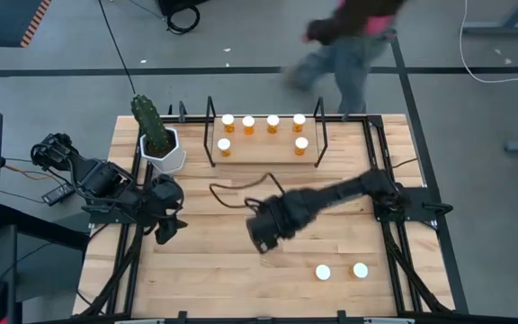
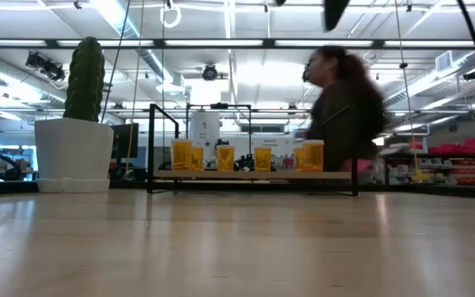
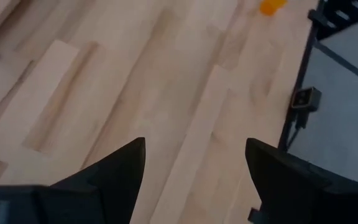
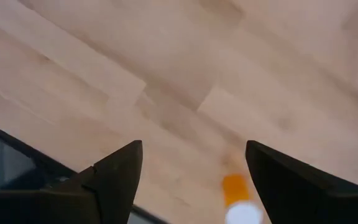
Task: Pick and place medicine bottles onto shelf by color
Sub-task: Put the orange pill bottle on the shelf
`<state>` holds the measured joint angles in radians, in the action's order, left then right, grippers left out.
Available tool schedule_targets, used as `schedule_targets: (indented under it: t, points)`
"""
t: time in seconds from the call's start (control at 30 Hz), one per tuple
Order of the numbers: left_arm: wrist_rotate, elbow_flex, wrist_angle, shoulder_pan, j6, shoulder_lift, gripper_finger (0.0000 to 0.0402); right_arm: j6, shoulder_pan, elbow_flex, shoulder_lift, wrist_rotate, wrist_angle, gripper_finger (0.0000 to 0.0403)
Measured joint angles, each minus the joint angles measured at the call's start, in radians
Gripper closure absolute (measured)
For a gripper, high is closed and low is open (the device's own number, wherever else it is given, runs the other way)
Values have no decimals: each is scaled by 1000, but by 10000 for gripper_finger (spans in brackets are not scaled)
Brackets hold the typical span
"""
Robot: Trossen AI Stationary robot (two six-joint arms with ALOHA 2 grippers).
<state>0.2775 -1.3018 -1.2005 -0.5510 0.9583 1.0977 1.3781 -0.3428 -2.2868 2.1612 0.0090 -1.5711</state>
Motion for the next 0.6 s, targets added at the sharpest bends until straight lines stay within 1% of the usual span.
schedule_targets:
  t: [0.07,0.17,0.33,0.43,0.6]
  points:
    - [-21,0,22,0,-28,0,120,118,-56,0,0,8,0,109]
    - [-48,0,45,0,-71,0,120,294,-146,10,0,-8,3,109]
    - [-55,0,51,0,-105,0,120,550,-273,65,0,-42,-1,109]
    - [-55,0,59,0,-107,0,120,622,-319,102,0,-65,-1,109]
    - [-55,0,90,0,-108,0,120,699,-347,143,0,-70,0,108]
